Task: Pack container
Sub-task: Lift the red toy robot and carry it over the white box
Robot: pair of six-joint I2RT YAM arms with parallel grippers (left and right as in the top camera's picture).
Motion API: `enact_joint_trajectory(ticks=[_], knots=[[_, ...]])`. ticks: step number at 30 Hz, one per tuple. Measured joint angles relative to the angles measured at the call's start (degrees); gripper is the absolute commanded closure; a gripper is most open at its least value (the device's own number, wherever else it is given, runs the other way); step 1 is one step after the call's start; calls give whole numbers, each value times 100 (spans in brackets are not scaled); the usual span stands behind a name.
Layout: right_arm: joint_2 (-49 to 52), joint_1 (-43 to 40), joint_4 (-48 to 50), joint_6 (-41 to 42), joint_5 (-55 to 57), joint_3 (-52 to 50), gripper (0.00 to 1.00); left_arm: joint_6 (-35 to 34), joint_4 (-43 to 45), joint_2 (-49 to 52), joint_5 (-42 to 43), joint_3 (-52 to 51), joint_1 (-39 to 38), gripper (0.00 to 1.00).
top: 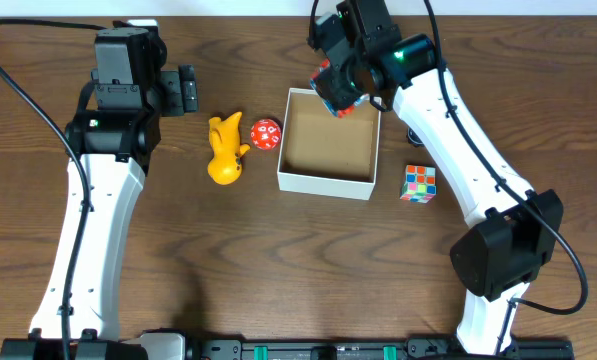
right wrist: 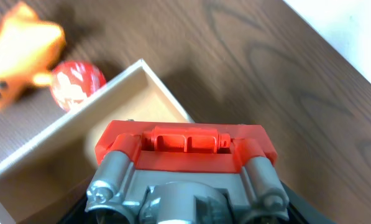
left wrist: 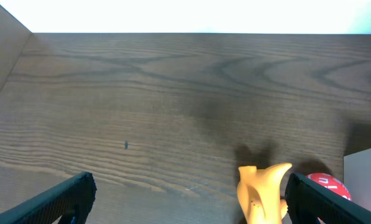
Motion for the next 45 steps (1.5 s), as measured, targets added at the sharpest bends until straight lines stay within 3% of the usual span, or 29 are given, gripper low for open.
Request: enact_joint_trajectory(ticks=[4, 13, 45], knots=[[0, 0, -146, -649, 31, 0, 43, 0, 0, 0, 0, 0, 0, 2], [0, 0, -142, -1779, 50, 0, 42, 0, 0, 0, 0, 0, 0, 2], [-7, 0, 1217, -2212, -103, -1731, 43, 0, -2, 0, 0, 0, 0, 2]])
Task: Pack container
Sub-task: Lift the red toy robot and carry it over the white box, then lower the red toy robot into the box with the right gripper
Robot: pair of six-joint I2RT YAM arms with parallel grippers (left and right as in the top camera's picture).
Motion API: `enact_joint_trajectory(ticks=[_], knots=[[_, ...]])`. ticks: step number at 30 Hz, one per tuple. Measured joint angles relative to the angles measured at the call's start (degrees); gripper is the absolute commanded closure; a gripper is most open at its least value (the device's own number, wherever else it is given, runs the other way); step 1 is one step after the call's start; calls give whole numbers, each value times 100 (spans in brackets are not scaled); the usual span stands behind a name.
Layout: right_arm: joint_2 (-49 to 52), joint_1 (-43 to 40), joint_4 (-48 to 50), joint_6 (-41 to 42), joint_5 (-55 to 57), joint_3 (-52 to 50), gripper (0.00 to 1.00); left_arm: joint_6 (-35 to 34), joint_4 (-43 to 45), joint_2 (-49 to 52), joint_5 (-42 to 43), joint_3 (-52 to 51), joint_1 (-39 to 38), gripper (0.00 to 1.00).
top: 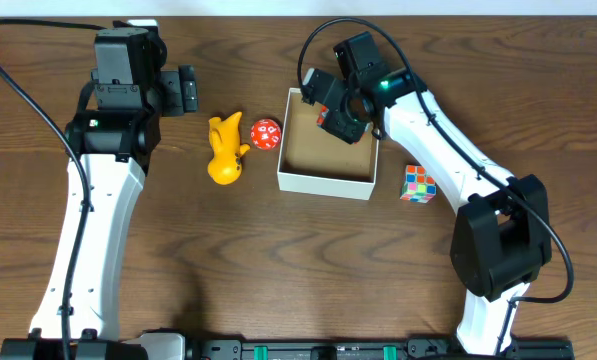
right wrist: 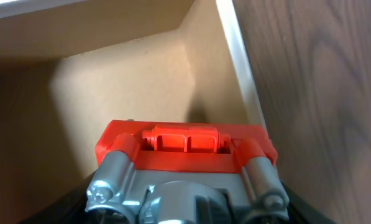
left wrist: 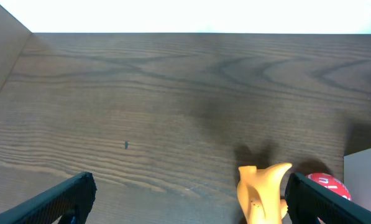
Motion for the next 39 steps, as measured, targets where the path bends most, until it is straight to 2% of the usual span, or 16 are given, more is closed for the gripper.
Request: enact_joint_trajectory(ticks=[17, 29, 32, 39], knots=[[35, -37, 48, -101, -4, -52, 44, 0, 2, 0, 0, 0, 0, 2], [468, -72, 116, -286, 0, -94, 44, 0, 0, 0, 0, 0, 0, 2], [507, -76, 127, -304, -2, -94, 39, 0, 2, 0, 0, 0, 0, 2], [520, -125, 271, -339, 4, -94, 18, 0, 0, 0, 0, 0, 0, 2]])
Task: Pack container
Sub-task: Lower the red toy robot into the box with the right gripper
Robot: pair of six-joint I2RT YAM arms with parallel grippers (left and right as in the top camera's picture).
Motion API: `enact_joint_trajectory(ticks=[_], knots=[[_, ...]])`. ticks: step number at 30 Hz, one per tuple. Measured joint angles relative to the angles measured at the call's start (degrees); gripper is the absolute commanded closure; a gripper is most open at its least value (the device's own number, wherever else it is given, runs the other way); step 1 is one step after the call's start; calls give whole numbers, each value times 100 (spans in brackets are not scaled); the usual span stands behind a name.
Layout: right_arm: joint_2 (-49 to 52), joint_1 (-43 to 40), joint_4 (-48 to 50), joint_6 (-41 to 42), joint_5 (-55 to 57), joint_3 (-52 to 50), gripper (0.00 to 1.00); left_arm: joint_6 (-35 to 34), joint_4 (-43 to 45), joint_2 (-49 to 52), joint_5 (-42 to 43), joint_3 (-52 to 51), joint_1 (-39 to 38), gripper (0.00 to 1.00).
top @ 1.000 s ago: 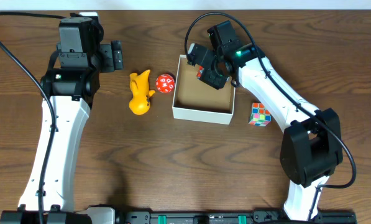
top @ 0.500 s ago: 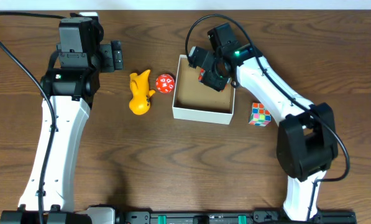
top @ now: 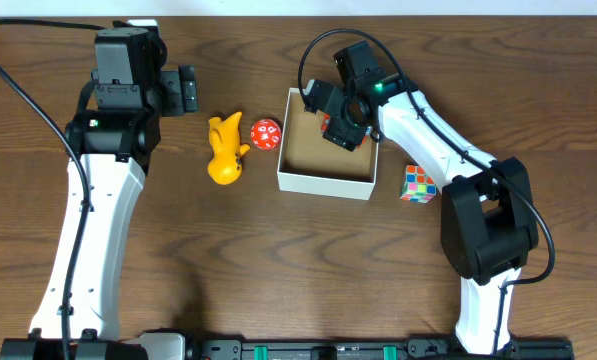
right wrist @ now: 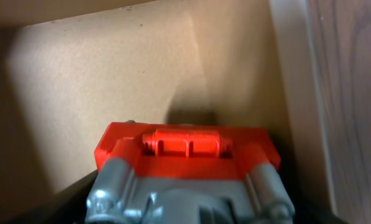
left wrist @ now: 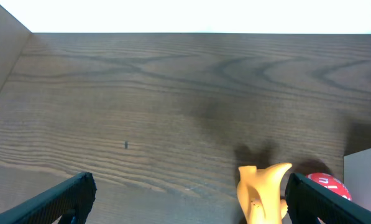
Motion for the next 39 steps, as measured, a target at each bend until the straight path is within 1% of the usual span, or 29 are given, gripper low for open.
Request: enact_joint_trajectory(ticks=[3, 8, 13, 15, 16, 19, 22, 23, 26, 31, 32, 39], knots=[[2, 0, 72, 4, 13, 0, 14, 0, 2, 0, 0, 0, 0, 1], [2, 0, 173, 26, 48, 46, 12, 0, 2, 0, 0, 0, 0, 2], [2, 0, 175, 59, 66, 229, 12, 0, 2, 0, 0, 0, 0, 2], [2, 0, 177, 120, 68, 332, 13, 0, 2, 0, 0, 0, 0, 2], [2, 0, 181, 177, 74, 400, 16, 0, 0, 0, 0, 0, 0, 2], [2, 0, 186, 376, 46, 643, 37, 0, 0, 0, 0, 0, 0, 2], [2, 0, 216, 555, -195, 839, 55, 0, 2, 0, 0, 0, 0, 2], [2, 0, 225, 579, -297, 861, 59, 0, 2, 0, 0, 0, 0, 2], [2, 0, 212, 758, -634, 881, 75, 0, 2, 0, 0, 0, 0, 2], [2, 11, 195, 1032, -881, 883, 91, 0, 2, 0, 0, 0, 0, 2], [2, 15, 190, 1091, -914, 883, 92, 0, 2, 0, 0, 0, 0, 2], [2, 17, -216, 1357, -979, 885, 97, 0, 2, 0, 0, 0, 0, 2]])
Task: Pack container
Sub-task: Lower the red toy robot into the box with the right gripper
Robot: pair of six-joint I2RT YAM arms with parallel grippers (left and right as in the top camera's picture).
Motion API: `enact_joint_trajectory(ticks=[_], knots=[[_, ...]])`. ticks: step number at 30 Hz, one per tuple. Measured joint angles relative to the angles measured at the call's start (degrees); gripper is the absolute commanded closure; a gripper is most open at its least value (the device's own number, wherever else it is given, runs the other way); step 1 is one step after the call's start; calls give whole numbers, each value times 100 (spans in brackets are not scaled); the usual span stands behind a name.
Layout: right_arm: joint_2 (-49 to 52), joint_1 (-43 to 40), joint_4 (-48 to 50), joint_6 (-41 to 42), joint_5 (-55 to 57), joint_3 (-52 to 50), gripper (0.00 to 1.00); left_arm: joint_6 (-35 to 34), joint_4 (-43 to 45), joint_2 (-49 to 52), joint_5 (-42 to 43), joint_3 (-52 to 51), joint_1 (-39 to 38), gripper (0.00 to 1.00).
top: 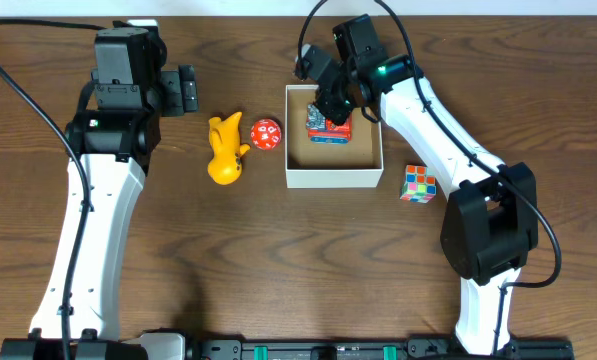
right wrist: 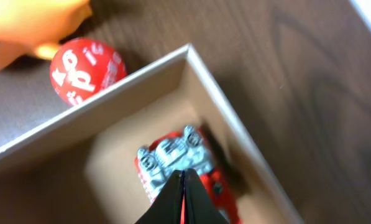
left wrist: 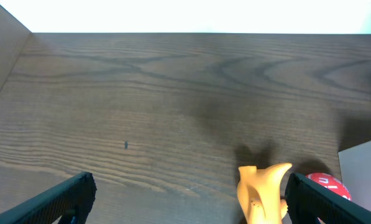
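Note:
A white cardboard box (top: 333, 178) sits at mid-table. Inside it, near the far wall, lies a red and grey toy vehicle (top: 329, 130), also seen in the right wrist view (right wrist: 173, 155). My right gripper (top: 330, 103) hovers just above the toy, its fingers pressed together on nothing (right wrist: 182, 179). A red ball (top: 266, 133) and a yellow rubber toy (top: 225, 150) lie left of the box. A colour cube (top: 417, 183) lies to its right. My left gripper (top: 188, 90) is open, far left of the yellow toy (left wrist: 263, 190).
The box's left wall edge (left wrist: 362, 168) and the red ball (left wrist: 325, 182) show at the right of the left wrist view. The right arm's cable loops over the table's far edge.
The right gripper has let go of the red toy, which now lies in the box. The gripper is higher, shut and empty. The box sits a little squarer and to the right.
The right gripper first held the red toy above the box's far right corner. Then it was down inside the box with it, then lower still in that corner. Now the toy rests in the box, free. The left arm never moved.

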Motion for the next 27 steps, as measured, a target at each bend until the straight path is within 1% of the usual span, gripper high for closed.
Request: enact_joint_trajectory(ticks=[16, 27], knots=[[94, 0, -127, 72, -9, -13, 99, 0, 0, 0, 0, 0, 0, 2], [177, 0, -240, 81, 186, -116, 99, 0, -2, 0, 0, 0, 0, 2]])
